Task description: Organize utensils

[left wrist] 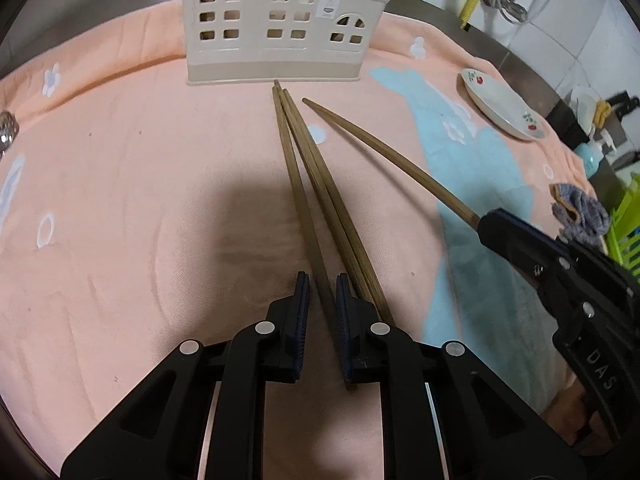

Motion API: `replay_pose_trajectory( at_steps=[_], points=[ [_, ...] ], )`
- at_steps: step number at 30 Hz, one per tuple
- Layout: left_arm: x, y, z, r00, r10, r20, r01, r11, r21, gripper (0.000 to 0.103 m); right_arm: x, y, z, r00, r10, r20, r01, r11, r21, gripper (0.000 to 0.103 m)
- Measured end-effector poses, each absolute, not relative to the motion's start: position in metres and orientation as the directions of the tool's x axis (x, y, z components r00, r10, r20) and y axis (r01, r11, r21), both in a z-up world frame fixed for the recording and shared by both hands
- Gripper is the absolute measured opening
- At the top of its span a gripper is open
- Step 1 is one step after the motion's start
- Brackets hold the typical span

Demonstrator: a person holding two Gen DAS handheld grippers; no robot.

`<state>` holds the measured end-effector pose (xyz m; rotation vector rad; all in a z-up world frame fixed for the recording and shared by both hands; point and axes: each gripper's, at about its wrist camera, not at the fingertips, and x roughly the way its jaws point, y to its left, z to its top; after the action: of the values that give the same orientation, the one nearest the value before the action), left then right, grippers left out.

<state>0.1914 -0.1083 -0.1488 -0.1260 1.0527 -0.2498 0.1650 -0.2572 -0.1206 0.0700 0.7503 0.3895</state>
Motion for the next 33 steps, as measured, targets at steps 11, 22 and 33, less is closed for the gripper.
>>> replay_pose_trajectory(
  at_steps=[11,22,33],
  points=[
    [0.197,-0.116,-0.148,0.459,-0.229,-0.858,0.166,0.971,-0.17,0.011,0.164,-0.258,-0.12,0.665,0.369,-0.649,-0.316,0.927,0.204,0.007],
    [0.192,-0.096,-0.118,0.522,-0.224,-0.823,0.257,0.961,-0.098,0.005,0.161,-0.259,-0.103,0.695,0.365,-0.619,-0.326,0.928,0.181,0.007],
    [0.19,-0.07,-0.065,0.648,-0.257,-0.717,0.264,0.959,-0.105,0.005,0.163,-0.264,-0.05,0.764,0.37,-0.528,-0.345,0.927,0.151,0.007]
  ],
)
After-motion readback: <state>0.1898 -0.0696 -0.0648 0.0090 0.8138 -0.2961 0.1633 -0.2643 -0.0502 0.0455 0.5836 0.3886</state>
